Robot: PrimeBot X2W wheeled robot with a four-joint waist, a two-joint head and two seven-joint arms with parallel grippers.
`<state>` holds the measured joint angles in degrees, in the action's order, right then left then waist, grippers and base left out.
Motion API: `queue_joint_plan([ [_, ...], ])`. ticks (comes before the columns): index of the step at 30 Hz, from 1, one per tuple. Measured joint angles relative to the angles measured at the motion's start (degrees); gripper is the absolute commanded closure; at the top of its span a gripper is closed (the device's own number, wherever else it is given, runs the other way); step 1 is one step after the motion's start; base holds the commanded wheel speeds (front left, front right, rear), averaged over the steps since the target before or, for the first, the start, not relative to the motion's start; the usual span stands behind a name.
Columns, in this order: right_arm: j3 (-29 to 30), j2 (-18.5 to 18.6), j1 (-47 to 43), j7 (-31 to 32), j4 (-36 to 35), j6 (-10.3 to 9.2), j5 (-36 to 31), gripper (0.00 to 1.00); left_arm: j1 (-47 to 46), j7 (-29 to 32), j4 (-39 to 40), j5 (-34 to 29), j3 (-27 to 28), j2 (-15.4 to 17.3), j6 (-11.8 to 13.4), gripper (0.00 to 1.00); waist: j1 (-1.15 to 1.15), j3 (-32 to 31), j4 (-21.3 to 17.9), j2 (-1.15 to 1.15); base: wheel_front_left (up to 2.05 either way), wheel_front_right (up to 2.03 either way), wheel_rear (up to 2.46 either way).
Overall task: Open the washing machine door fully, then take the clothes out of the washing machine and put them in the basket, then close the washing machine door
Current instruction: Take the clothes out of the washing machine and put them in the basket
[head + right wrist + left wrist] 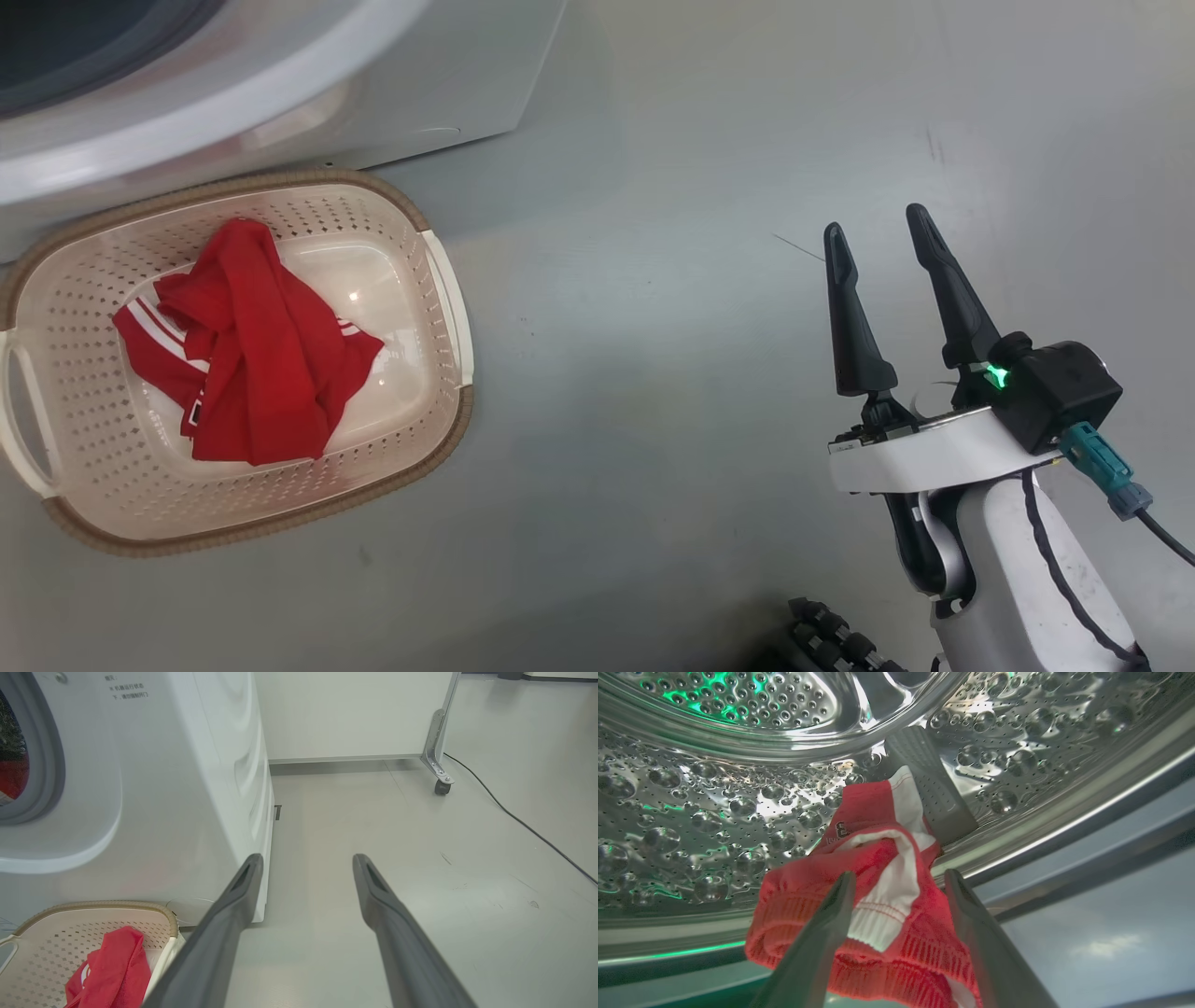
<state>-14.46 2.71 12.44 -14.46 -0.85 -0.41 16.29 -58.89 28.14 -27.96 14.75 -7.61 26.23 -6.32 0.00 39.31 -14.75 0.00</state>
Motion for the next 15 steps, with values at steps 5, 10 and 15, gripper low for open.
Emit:
queue_joint_plan([
  [5,-0.67,-0.09,0.71,0.0,-0.1,0.01,1.03,0.0,-1.69,1.96,-2.46,-0.07,0.22,1.66,-0.02,0.0,0.0,0.8,-0.5,0.0,0.0,0.0,0.0],
  [10,-1.16,-0.1,1.25,0.0,-0.19,0.0,1.44,0.0,-1.93,3.57,-4.76,-0.07,1.04,2.01,0.05,0.0,0.0,1.48,-1.07,0.0,0.0,0.0,0.0],
  [15,-1.16,-0.1,1.26,0.0,-0.19,-0.1,1.86,0.0,-2.61,4.64,-6.31,-0.05,1.26,1.99,0.66,0.0,0.0,1.86,-1.4,0.0,0.0,0.0,0.0],
])
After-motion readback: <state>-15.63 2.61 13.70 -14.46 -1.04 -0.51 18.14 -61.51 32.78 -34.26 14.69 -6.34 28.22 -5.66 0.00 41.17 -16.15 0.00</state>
